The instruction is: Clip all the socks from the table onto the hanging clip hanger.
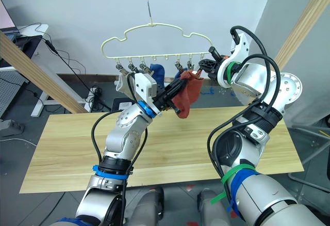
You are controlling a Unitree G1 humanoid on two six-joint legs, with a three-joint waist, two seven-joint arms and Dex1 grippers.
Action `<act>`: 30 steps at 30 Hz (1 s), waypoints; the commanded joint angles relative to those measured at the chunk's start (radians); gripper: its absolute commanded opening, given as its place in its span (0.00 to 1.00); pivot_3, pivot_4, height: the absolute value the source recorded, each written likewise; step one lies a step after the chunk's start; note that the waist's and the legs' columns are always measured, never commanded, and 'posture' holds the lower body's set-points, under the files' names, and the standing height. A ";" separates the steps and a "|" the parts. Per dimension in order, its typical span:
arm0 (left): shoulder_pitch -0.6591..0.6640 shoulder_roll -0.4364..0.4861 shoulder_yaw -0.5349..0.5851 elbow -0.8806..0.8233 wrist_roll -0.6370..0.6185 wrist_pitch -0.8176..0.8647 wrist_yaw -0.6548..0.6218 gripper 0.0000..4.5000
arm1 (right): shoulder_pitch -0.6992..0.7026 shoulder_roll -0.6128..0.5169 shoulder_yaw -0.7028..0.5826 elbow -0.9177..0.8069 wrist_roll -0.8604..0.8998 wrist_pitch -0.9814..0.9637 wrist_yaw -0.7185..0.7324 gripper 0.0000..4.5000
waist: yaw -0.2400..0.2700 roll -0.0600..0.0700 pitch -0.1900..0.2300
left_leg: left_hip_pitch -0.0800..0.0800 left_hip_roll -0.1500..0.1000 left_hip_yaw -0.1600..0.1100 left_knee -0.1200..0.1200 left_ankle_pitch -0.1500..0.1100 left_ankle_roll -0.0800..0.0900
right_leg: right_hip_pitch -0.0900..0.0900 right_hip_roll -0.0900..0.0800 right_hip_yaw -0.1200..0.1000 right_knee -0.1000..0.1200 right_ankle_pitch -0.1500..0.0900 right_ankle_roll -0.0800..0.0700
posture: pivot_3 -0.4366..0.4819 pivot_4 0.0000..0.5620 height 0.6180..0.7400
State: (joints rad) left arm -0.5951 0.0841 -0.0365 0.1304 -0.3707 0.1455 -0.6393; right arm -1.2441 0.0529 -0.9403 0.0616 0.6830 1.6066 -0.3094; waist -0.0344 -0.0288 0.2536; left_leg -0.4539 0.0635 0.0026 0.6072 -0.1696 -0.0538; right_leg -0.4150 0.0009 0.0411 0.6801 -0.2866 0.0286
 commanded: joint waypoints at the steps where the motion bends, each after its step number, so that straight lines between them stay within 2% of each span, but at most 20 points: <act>1: -0.002 -0.004 -0.015 -0.039 0.000 -0.017 -0.015 0.00 | -0.012 -0.006 0.018 -0.029 0.024 0.008 0.011 0.00 | 0.000 0.000 0.000 | 0.000 0.000 0.000 0.000 0.000 0.000 | 0.000 0.000 0.000 0.000 0.000 0.000 | 0.41 0.45 1.00; 4: 0.008 0.013 -0.047 -0.038 0.035 -0.031 -0.033 0.00 | -0.011 -0.007 0.017 -0.033 0.028 0.008 0.024 0.23 | 0.000 0.000 0.000 | 0.000 0.000 0.000 0.000 0.000 0.000 | 0.000 0.000 0.000 0.000 0.000 0.000 | 0.41 0.45 1.00; 10: 0.013 -0.002 -0.060 -0.040 0.015 0.001 -0.048 0.00 | 0.011 -0.038 0.037 -0.081 0.037 0.008 0.055 0.69 | 0.000 0.000 0.000 | 0.000 0.000 0.000 0.000 0.000 0.000 | 0.000 0.000 0.000 0.000 0.000 0.000 | 0.41 0.44 1.00; 12: 0.019 -0.009 -0.066 -0.046 -0.001 0.033 -0.057 0.11 | 0.042 -0.066 0.088 -0.124 0.026 -0.004 0.081 0.85 | 0.000 0.000 0.000 | 0.000 0.000 0.000 0.000 0.000 0.000 | 0.000 0.000 0.000 0.000 0.000 0.000 | 0.40 0.44 1.00; 14: 0.034 -0.017 -0.071 -0.056 -0.036 0.087 -0.076 0.22 | 0.112 -0.135 0.209 -0.190 0.014 -0.032 0.141 1.00 | 0.001 0.000 0.000 | 0.000 0.000 0.000 0.000 0.000 0.000 | 0.000 0.000 0.000 0.000 0.000 0.000 | 0.39 0.44 1.00; 16: 0.044 -0.018 -0.070 -0.063 -0.055 0.123 -0.085 0.35 | 0.156 -0.162 0.258 -0.228 0.012 -0.058 0.170 1.00 | -0.003 0.000 0.000 | -0.001 -0.001 0.000 0.000 0.000 0.000 | 0.000 0.000 0.000 -0.001 0.000 0.000 | 0.39 0.43 1.00; 18: 0.058 -0.011 -0.060 -0.056 -0.076 0.160 -0.094 0.48 | 0.255 -0.232 0.380 -0.303 0.003 -0.128 0.247 1.00 | -0.009 0.000 0.000 | -0.001 0.000 0.000 0.000 0.000 0.000 | -0.001 0.000 0.001 0.000 0.000 0.000 | 0.38 0.43 1.00; 20: 0.078 0.000 -0.046 -0.051 -0.111 0.224 -0.100 0.61 | 0.384 -0.304 0.518 -0.386 -0.038 -0.260 0.335 1.00 | -0.012 0.000 0.000 | -0.001 0.000 -0.001 0.000 0.000 0.000 | -0.001 0.001 0.000 0.000 0.000 0.001 | 0.38 0.43 1.00; 22: 0.123 0.027 -0.043 -0.067 -0.121 0.258 -0.112 0.74 | 0.493 -0.315 0.577 -0.441 -0.063 -0.371 0.375 1.00 | -0.023 0.000 0.000 | 0.000 0.000 0.000 0.000 0.000 0.000 | 0.000 0.001 0.001 0.000 -0.003 0.004 | 0.39 0.42 1.00; 25: 0.228 0.097 -0.049 -0.136 -0.107 0.277 -0.127 0.95 | 0.672 -0.382 0.732 -0.512 -0.160 -0.563 0.456 1.00 | -0.041 0.000 0.000 | 0.000 0.001 0.000 0.000 0.000 0.000 | -0.001 0.001 0.002 0.001 -0.002 0.004 | 0.39 0.42 1.00; 26: 0.267 0.125 -0.040 -0.169 -0.102 0.284 -0.122 0.99 | 0.735 -0.404 0.785 -0.531 -0.194 -0.628 0.488 1.00 | -0.044 0.000 0.000 | 0.000 0.001 0.000 0.000 0.000 0.000 | -0.001 0.001 0.002 0.001 -0.002 0.004 | 0.39 0.42 1.00; 30: 0.391 0.226 0.013 -0.254 0.000 0.249 -0.010 0.99 | 0.926 -0.405 0.868 -0.537 -0.264 -0.791 0.532 1.00 | -0.047 0.000 0.000 | 0.002 0.001 -0.001 0.000 0.000 0.000 | -0.001 0.002 0.002 0.002 -0.003 0.005 | 0.43 0.42 1.00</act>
State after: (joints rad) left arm -0.2237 0.2897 -0.0575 -0.0646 -0.4147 0.4234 -0.6971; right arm -0.3417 -0.3478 -0.0914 -0.4353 0.4463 0.8975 0.1971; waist -0.0813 -0.0287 0.2535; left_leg -0.4520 0.0649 0.0015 0.6073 -0.1695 -0.0541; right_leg -0.4151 0.0026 0.0428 0.6816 -0.2898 0.0338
